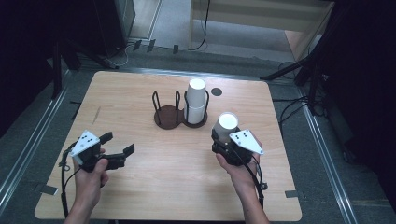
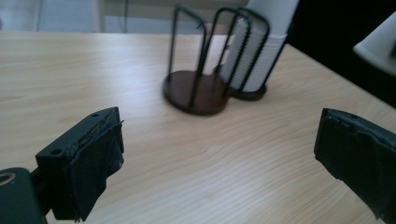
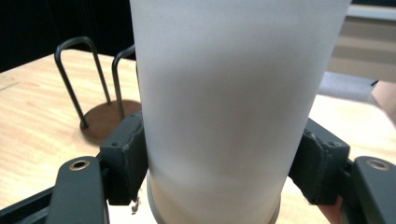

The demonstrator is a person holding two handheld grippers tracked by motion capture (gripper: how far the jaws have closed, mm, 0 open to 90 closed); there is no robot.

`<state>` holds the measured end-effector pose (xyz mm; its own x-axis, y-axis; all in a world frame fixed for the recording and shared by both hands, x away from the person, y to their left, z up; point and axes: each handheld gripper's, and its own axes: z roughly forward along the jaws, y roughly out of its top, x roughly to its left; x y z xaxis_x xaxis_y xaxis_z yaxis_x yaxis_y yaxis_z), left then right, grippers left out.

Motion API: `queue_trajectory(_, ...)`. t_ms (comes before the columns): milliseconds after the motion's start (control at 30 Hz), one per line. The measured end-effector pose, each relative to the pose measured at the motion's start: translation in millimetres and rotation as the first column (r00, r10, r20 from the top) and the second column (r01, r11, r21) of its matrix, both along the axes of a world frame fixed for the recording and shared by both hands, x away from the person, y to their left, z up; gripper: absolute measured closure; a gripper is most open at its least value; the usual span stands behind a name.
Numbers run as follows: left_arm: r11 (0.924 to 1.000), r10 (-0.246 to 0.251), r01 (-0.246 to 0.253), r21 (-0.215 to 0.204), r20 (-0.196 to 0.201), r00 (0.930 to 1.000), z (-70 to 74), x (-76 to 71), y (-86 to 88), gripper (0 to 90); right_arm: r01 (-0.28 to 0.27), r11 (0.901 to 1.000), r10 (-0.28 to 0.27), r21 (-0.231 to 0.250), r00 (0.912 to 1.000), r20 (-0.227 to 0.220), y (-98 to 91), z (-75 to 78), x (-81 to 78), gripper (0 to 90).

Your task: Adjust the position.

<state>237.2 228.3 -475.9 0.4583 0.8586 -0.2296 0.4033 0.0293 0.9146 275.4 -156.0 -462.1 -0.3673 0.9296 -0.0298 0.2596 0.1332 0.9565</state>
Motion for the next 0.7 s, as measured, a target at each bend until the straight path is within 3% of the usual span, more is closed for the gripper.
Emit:
queue_trajectory(67, 0.9996, -0.029, 0.029, 0.004, -0.002, 0.9996, 5.5, 6.3, -11.2, 1.9, -0.006, 1.0000, 0.006, -0.001, 1.0000, -0.006, 0.1, -7.3, -2.4, 29.3)
queue_trajectory(167, 0.9975, -0.068, 0.069, 0.015, -0.023, 0.9974, 15.3, 18.9, -32.2, 2.0, -0.019, 0.9983, 0.018, -0.056, 0.9997, -0.017, 3.0, -14.9, -2.2, 29.2)
queue_trajectory(300, 0.9921, -0.119, 0.120, 0.037, -0.020, 0.9926, 24.1, 22.3, -51.1, 2.0, -0.018, 0.9991, 0.017, -0.038, 0.9995, -0.028, 4.4, -18.8, -4.1, 29.2)
queue_trajectory(400, 0.9870, -0.160, 0.160, 0.018, -0.017, 0.9870, 23.0, 19.4, -59.1, 2.0, -0.033, 0.9972, 0.032, -0.067, 0.9992, -0.023, 8.6, -21.5, -9.4, 29.2)
queue_trajectory(567, 0.9772, -0.207, 0.209, 0.037, -0.048, 0.9771, 18.1, 17.9, -71.9, 2.1, -0.046, 0.9922, 0.046, -0.116, 0.9989, -0.008, 18.3, -25.6, -18.3, 29.3)
queue_trajectory(700, 0.9706, -0.231, 0.235, 0.052, -0.069, 0.9705, 13.4, 16.6, -83.7, 4.6, -0.073, 0.9808, 0.076, -0.181, 0.9970, 0.012, 31.9, -30.9, -22.3, 29.3)
